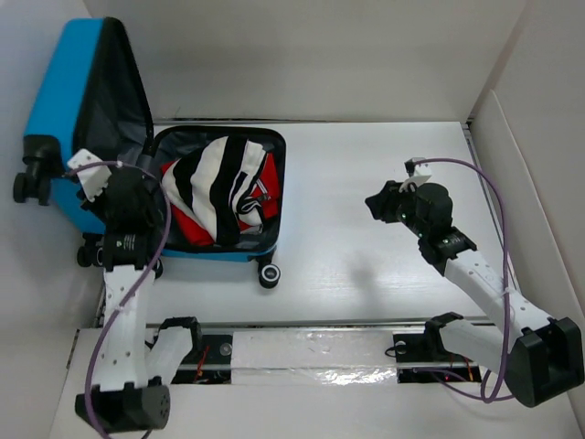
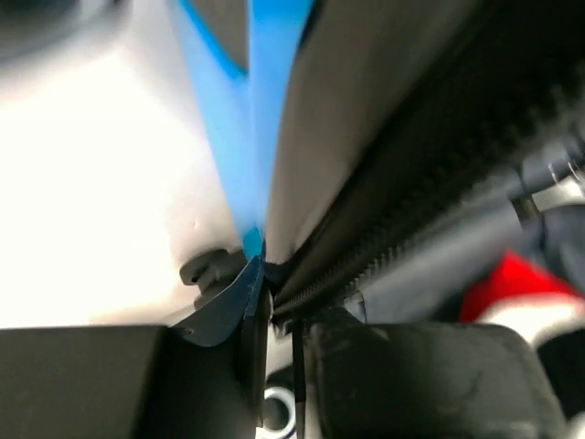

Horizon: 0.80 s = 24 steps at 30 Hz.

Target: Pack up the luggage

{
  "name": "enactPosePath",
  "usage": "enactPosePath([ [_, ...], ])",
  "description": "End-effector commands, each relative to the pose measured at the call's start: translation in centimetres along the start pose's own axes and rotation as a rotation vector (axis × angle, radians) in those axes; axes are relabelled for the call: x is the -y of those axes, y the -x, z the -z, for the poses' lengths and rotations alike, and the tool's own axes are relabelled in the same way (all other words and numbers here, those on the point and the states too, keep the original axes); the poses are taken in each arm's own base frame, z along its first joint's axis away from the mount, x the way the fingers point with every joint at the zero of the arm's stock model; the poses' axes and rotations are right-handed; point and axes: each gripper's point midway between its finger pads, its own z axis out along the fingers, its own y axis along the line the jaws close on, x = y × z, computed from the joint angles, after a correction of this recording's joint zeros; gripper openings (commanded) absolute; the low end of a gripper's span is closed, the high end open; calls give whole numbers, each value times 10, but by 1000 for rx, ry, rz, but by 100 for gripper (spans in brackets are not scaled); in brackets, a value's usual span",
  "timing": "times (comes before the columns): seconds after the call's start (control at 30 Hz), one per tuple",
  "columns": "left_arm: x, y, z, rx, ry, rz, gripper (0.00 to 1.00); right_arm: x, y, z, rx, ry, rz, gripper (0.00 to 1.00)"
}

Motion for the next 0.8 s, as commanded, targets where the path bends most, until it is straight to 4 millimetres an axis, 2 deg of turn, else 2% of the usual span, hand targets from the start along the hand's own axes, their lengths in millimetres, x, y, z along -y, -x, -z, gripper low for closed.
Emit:
enactPosePath([
  [0.0, 55, 9, 35, 80, -321, -29, 0, -7, 26, -5, 63, 5, 22, 45],
  [0.07, 64, -3, 49, 85, -448, -74, 0, -7, 25, -6, 54, 6, 24, 45],
  [0.13, 80, -2, 67, 99, -610, -65, 0, -7, 25, -5, 56, 4, 24, 45],
  [0.17, 97, 0, 87, 95, -765, -70, 0, -6, 26, -5, 61, 1, 24, 45],
  [0.23, 114, -9, 108, 51, -921, -113, 0, -5, 27, -5, 67, -4, 21, 45],
  [0.27, 129, -17, 131, 4, -1076, -143, 0, -5, 27, -5, 67, -7, 21, 45],
  [0.3, 136, -20, 143, -27, -1151, -147, 0, -4, 26, -5, 65, -9, 21, 45],
  [0.33, 144, -28, 164, -71, -1277, -157, 0, -4, 27, -4, 65, -11, 22, 45],
  [0.4, 151, -47, 180, -155, -1381, -174, 0, -3, 27, -4, 68, -20, 22, 45],
  [0.43, 153, -53, 195, -189, -1471, -170, 0, -3, 28, -4, 70, -20, 22, 45],
  [0.53, 152, -70, 212, -278, -1552, -140, 1, -2, 28, -4, 71, -22, 21, 45],
  [0.57, 150, -83, 220, -333, -1597, -139, 18, -2, 27, -4, 68, -23, 20, 45],
  [0.63, 146, -96, 233, -396, -1663, -139, 48, -5, 26, -5, 65, -16, 24, 45],
  [0.67, 140, -105, 248, -449, -1746, -134, 65, -4, 25, -6, 61, -19, 24, 46],
  [0.73, 134, -110, 264, -514, -1833, -123, 70, -4, 25, -6, 63, -22, 24, 46],
  [0.77, 125, -112, 282, -566, -1941, -123, 68, -2, 26, -5, 64, -31, 22, 46],
])
